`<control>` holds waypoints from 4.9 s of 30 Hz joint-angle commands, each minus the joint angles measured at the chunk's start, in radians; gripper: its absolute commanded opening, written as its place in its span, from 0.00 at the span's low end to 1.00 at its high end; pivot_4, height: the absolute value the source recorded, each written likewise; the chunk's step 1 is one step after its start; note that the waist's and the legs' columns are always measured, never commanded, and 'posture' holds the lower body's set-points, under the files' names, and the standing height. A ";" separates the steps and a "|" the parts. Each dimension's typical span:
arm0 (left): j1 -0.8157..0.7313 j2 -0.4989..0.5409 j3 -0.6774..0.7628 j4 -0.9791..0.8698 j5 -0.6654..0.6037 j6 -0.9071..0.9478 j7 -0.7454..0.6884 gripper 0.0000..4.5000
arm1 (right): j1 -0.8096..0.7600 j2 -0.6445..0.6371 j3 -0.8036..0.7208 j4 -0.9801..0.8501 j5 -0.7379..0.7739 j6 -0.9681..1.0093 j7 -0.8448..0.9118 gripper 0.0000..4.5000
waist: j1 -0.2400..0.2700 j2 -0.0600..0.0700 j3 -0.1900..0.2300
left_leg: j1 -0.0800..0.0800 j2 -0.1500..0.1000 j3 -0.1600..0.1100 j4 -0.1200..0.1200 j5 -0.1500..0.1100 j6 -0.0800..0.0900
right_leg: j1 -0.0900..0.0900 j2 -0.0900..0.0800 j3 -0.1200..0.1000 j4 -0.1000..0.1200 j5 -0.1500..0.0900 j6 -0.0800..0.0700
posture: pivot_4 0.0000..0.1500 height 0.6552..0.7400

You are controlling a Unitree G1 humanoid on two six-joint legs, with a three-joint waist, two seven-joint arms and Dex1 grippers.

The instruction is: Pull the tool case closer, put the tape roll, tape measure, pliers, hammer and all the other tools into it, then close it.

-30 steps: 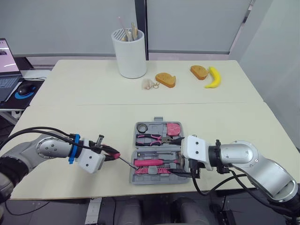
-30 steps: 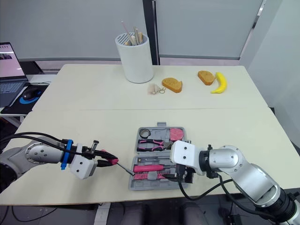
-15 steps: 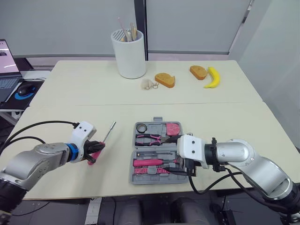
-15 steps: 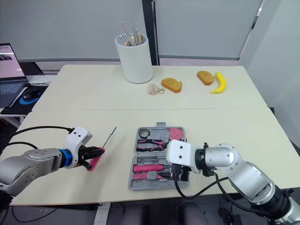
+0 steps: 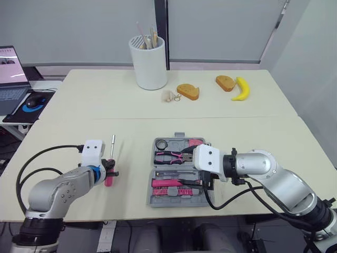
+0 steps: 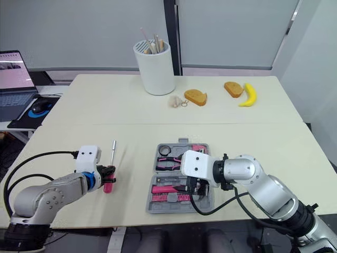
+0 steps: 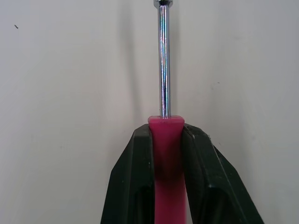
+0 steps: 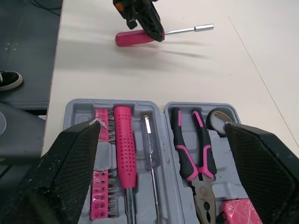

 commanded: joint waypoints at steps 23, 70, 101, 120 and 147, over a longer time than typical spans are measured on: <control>0.156 0.006 0.178 -0.171 0.181 -0.040 -0.358 1.00 | -0.002 0.006 -0.016 -0.035 0.006 0.001 0.019 1.00 | -0.004 0.000 -0.002 | -0.002 0.002 -0.001 -0.002 0.000 0.000 | -0.002 0.000 -0.001 -0.002 -0.001 -0.002 | 1.00 1.00; 0.097 -0.191 0.070 0.289 0.505 -0.541 -0.577 0.45 | -0.047 0.108 0.019 -0.007 -0.036 0.021 -0.020 1.00 | 0.004 -0.003 0.000 | -0.003 0.003 -0.001 -0.006 -0.001 0.000 | 0.000 0.000 -0.003 -0.013 -0.001 -0.002 | 1.00 1.00; 0.069 0.197 -0.375 -0.310 0.548 -0.641 -1.231 0.17 | 0.277 -0.300 -0.341 -0.255 0.202 0.105 0.120 1.00 | 0.002 -0.005 0.006 | -0.004 0.004 0.002 -0.014 -0.001 -0.002 | -0.004 0.002 -0.001 -0.017 -0.003 -0.002 | 1.00 1.00; -0.025 -0.014 -0.654 -0.129 0.830 -0.685 -1.092 0.17 | 0.430 -0.382 -0.357 -0.291 0.192 0.067 0.079 1.00 | 0.006 -0.006 0.007 | -0.003 0.002 0.001 -0.013 -0.001 -0.001 | -0.002 0.003 -0.001 -0.017 -0.005 0.003 | 1.00 1.00; -0.114 0.060 -0.657 -0.272 0.791 -0.474 -1.154 0.17 | 0.384 -0.379 -0.357 -0.315 0.248 0.123 0.047 1.00 | 0.003 -0.007 0.008 | -0.003 0.002 0.000 -0.012 -0.001 -0.002 | -0.001 0.004 -0.001 -0.016 -0.005 0.004 | 1.00 1.00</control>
